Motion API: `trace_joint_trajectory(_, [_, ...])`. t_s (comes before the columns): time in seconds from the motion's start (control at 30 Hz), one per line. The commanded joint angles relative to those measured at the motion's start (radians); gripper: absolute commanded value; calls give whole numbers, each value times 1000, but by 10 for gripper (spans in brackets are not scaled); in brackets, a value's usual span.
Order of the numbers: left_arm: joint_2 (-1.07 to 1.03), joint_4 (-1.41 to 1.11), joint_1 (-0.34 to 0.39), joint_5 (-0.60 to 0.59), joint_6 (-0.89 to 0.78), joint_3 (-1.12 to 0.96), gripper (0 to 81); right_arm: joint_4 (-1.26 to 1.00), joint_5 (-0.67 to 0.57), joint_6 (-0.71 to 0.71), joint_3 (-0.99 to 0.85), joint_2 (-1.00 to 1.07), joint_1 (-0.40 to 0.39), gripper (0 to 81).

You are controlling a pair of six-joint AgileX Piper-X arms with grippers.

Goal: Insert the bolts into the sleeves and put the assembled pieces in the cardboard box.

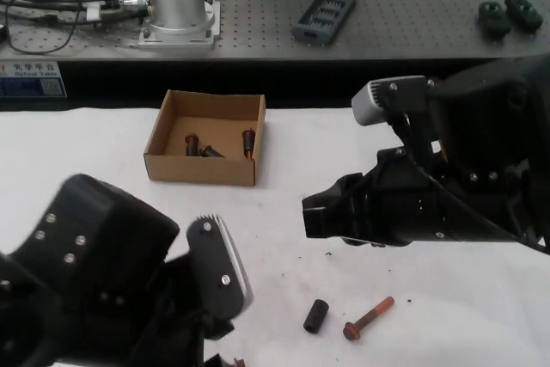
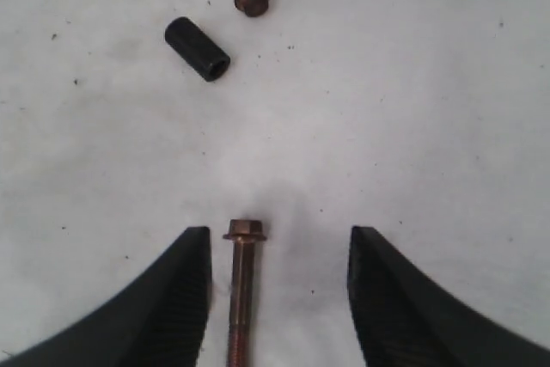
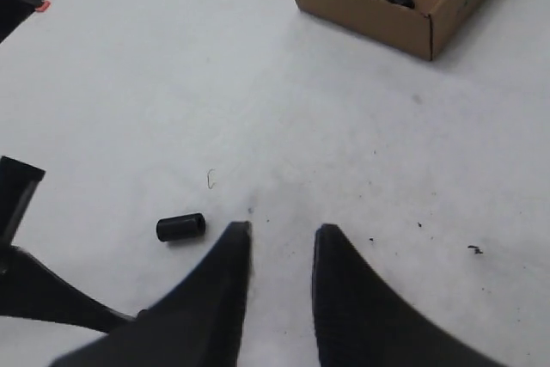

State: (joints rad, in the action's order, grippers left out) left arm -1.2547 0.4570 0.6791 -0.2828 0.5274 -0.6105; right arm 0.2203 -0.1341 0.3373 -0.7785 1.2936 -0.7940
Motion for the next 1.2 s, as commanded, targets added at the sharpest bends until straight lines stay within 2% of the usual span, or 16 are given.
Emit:
trace_joint_trajectory(0.0, [-52, 10, 6, 11, 87, -9, 369, -28, 35, 18, 8, -12, 7, 205])
trace_joint_trajectory(0.1, [-99, 49, 6, 17, 107, -37, 369, -32, 30, 16, 21, -12, 35, 205])
trace_joint_trajectory(0.27, [-165, 74, 7, 35, 151, -100, 369, -148, -58, 144, 75, -12, 145, 205])
trace_joint_trajectory(0.47, [-243, 81, 7, 35, 180, -143, 369, -182, -63, 172, 127, -12, 225, 205])
trace_joint_trajectory(0.67, [-294, 177, 7, 58, 236, -146, 369, -191, -77, 172, 175, -12, 236, 205])
trace_joint_trajectory(1.17, [-299, 141, 7, 101, 242, -146, 365, -242, -111, 179, 195, -12, 236, 205])
